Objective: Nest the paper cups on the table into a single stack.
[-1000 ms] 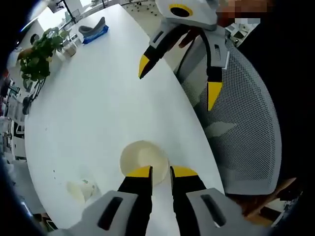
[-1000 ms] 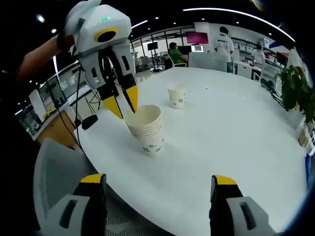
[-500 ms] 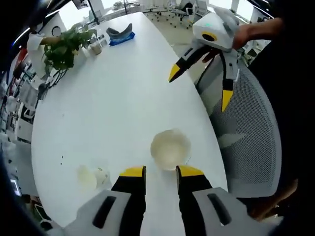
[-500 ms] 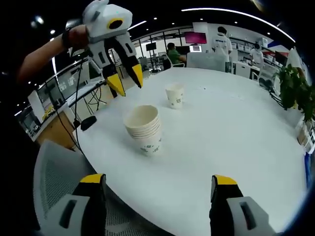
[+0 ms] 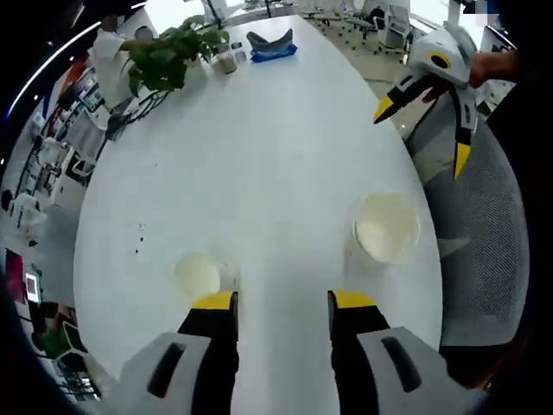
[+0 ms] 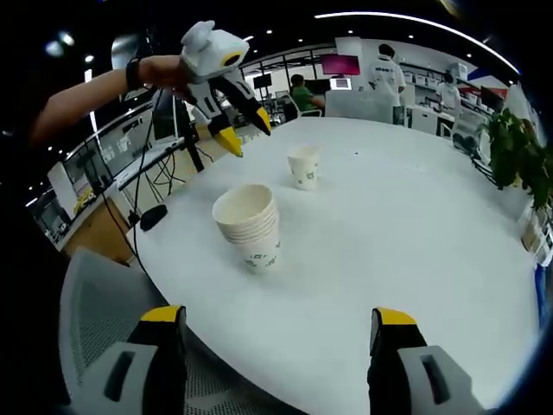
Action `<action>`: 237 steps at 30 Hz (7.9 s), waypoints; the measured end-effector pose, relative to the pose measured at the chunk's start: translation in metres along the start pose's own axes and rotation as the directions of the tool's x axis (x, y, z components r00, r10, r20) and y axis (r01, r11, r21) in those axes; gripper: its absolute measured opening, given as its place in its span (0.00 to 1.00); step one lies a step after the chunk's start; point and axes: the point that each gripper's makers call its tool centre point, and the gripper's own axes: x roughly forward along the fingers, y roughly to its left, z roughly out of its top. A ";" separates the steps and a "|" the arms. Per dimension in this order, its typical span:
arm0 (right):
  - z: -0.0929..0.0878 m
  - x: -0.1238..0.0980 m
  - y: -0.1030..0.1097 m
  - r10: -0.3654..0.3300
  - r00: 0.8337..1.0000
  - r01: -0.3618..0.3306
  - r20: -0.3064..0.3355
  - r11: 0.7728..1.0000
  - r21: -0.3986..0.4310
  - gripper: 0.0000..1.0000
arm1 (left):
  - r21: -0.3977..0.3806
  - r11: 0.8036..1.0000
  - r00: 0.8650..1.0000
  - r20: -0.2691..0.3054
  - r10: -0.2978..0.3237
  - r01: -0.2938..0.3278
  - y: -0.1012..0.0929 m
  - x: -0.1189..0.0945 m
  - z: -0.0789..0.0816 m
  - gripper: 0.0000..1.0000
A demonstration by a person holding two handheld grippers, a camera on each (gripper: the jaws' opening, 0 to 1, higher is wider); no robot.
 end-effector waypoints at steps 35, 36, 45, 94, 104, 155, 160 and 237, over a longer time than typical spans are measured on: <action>0.001 -0.008 -0.012 -0.028 1.000 0.028 -0.008 1.000 0.009 0.88 | -0.153 0.987 0.995 -0.081 -0.059 0.046 0.048 0.104 -0.014 0.34; 0.001 -0.007 -0.012 -0.029 1.000 0.029 -0.007 0.999 0.014 0.88 | -0.151 0.988 0.995 -0.084 -0.057 0.044 0.047 0.106 -0.013 0.34; -0.004 -0.007 -0.015 -0.036 0.999 0.036 -0.013 0.999 0.030 0.88 | -0.165 0.986 0.990 -0.134 -0.051 0.028 0.054 0.126 -0.029 0.26; 0.006 0.006 -0.007 0.002 1.000 -0.002 -0.006 1.000 -0.004 0.89 | 0.046 0.998 0.996 -0.090 -0.026 0.030 0.008 0.013 0.005 0.00; 0.010 0.011 -0.001 0.022 1.000 -0.022 -0.006 1.000 -0.022 0.89 | 0.154 0.986 0.995 -0.085 -0.050 0.063 -0.019 -0.003 0.023 0.00; -0.002 0.010 -0.001 0.025 1.000 -0.025 -0.013 1.000 -0.010 0.88 | 0.325 0.903 0.957 -0.157 -0.243 0.282 -0.151 0.023 0.044 0.00; -0.002 0.009 -0.001 0.023 1.000 -0.023 -0.016 1.000 -0.010 0.88 | 0.328 0.898 0.953 -0.171 -0.249 0.294 -0.156 0.027 0.042 0.00; 0.037 0.061 0.011 0.167 0.983 -0.181 -0.076 0.946 -0.269 0.80 | -0.287 0.957 0.972 0.235 0.019 0.051 -0.124 0.041 -0.010 0.59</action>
